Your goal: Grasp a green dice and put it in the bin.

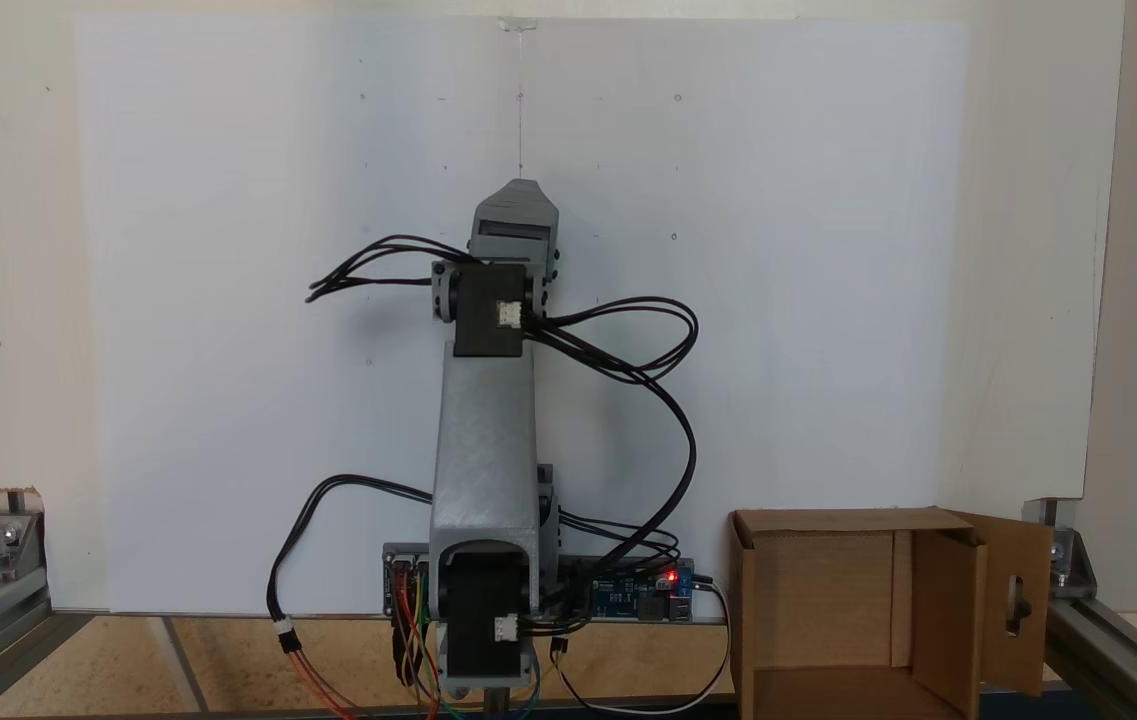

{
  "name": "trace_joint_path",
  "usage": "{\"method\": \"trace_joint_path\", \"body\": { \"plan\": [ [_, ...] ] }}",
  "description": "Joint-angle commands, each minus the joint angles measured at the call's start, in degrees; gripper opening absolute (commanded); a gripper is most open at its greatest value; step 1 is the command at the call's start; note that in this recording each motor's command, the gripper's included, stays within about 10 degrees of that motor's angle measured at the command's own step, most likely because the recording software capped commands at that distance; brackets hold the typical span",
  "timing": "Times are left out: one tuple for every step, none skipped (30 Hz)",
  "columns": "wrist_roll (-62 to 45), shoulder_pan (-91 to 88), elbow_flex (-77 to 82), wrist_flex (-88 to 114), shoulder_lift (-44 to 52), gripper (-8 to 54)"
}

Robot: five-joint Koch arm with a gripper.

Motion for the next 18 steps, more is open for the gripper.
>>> {"method": "trace_joint_path", "body": {
  "plan": [
    [2.1,-0.1,-0.6,-1.4,0.1,42.2],
    [2.1,-0.1,-0.4,-1.8,0.1,42.2],
    [2.1,-0.2,-0.4,-1.9,-0.2,42.2],
    [2.1,-0.2,-0.4,-2.1,-0.6,42.2],
    [2.1,-0.3,-0.4,-2.4,-1.2,42.2],
    [2.1,-0.3,-0.4,-2.8,-1.5,42.2],
    [2.1,-0.3,-0.4,-3.2,-1.8,42.2],
    [2.1,-0.4,-0.4,-3.3,-2.0,42.2],
    [2.1,-0.4,-0.4,-3.3,-2.4,42.2],
    [2.1,-0.4,-0.4,-3.5,-2.7,42.2],
    [2.1,-0.4,-0.4,-3.8,-2.8,42.1],
    [2.0,-0.4,-0.4,-4.0,-2.9,42.1],
    [2.0,-0.4,-0.4,-4.5,-2.9,41.7],
    [2.0,-0.3,-0.4,-4.6,-2.9,41.2],
    [2.0,-0.3,-0.3,-4.7,-2.9,41.2],
    [2.0,-0.3,-0.3,-4.7,-2.9,41.2],
    [2.0,-0.3,-0.3,-4.7,-2.9,41.2],
    [2.0,-0.3,-0.3,-4.8,-3.0,41.2]
  ]
}}
